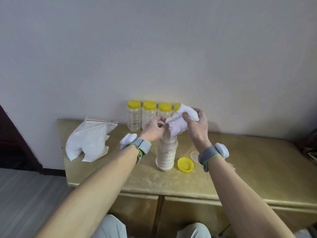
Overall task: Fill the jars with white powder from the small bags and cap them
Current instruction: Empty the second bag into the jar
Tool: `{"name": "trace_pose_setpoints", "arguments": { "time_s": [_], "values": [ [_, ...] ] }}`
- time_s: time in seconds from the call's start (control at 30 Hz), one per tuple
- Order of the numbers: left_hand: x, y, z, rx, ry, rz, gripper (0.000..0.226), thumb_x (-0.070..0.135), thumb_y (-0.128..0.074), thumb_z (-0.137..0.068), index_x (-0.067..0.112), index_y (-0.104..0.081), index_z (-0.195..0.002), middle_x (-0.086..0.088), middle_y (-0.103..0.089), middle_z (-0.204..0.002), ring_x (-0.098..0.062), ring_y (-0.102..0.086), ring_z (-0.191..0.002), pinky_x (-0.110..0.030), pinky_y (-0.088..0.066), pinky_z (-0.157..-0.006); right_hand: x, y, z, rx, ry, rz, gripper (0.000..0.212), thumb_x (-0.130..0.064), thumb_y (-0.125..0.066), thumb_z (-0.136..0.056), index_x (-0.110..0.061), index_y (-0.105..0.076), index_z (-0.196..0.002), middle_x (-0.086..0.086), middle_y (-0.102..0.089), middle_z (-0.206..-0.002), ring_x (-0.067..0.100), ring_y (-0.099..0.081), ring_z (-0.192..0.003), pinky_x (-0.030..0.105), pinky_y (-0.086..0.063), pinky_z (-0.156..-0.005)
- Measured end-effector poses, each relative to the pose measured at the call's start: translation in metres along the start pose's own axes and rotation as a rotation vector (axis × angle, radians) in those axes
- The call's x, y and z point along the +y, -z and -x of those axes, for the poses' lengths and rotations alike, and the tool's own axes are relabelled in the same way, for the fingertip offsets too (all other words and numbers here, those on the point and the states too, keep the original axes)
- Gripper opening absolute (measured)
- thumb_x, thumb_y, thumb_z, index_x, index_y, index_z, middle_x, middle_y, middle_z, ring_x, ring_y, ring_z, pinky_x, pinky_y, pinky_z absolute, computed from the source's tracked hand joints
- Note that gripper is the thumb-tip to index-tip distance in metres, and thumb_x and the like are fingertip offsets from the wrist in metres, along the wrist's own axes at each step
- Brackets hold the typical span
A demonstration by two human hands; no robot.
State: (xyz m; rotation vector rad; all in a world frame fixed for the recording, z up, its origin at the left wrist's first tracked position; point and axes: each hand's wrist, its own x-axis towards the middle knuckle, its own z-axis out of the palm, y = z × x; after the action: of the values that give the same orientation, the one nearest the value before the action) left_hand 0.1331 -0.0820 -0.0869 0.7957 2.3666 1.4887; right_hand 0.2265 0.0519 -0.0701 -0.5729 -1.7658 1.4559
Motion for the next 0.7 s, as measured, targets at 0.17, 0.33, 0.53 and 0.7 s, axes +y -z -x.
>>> {"name": "trace_pose_setpoints", "arguments": {
  "time_s": [0.17,0.33,0.53,0.7],
  "values": [
    [0.003,-0.006,-0.001,-0.017,-0.006,-0.037,0.004,0.035,-0.061,-0.098,0.032,-0.059,-0.096,0.003,-0.075,-0.094,-0.019,-0.063,-0.086,-0.026,-0.045,-0.069,0.007,0.011,0.004,0.044,-0.094,-0.145,0.022,-0.031,-0.071,-0.082,-0.028,-0.06,-0.101,-0.003,-0.066,-0.101,0.016,-0.064,-0.093,0.035,-0.051,-0.085],
    [0.009,-0.015,-0.006,-0.025,-0.014,-0.066,0.004,0.033,-0.066,-0.094,0.032,-0.064,-0.097,0.006,-0.073,-0.096,-0.017,-0.065,-0.096,-0.027,-0.049,-0.086,0.014,0.024,0.008,0.102,-0.194,-0.284,0.017,-0.027,-0.07,-0.083,-0.026,-0.058,-0.096,0.002,-0.064,-0.096,0.019,-0.06,-0.086,0.036,-0.048,-0.077],
    [0.009,-0.012,-0.006,-0.205,0.077,-0.065,0.025,0.033,-0.071,-0.063,0.036,-0.071,-0.088,0.013,-0.07,-0.101,-0.014,-0.062,-0.108,-0.034,-0.049,-0.101,0.03,0.034,0.013,0.118,-0.334,-0.41,0.019,-0.016,-0.064,-0.093,-0.015,-0.056,-0.11,0.005,-0.064,-0.095,0.021,-0.061,-0.081,0.036,-0.047,-0.074],
    [0.014,-0.017,-0.006,-0.321,0.026,-0.257,0.084,0.056,-0.077,-0.047,0.026,-0.06,-0.124,0.006,-0.064,-0.116,-0.018,-0.06,-0.112,-0.035,-0.048,-0.101,0.043,0.035,0.015,0.127,-0.458,-0.505,0.02,-0.019,-0.062,-0.093,-0.017,-0.056,-0.112,0.005,-0.065,-0.101,0.024,-0.063,-0.088,0.033,-0.049,-0.071]
  ]
}}
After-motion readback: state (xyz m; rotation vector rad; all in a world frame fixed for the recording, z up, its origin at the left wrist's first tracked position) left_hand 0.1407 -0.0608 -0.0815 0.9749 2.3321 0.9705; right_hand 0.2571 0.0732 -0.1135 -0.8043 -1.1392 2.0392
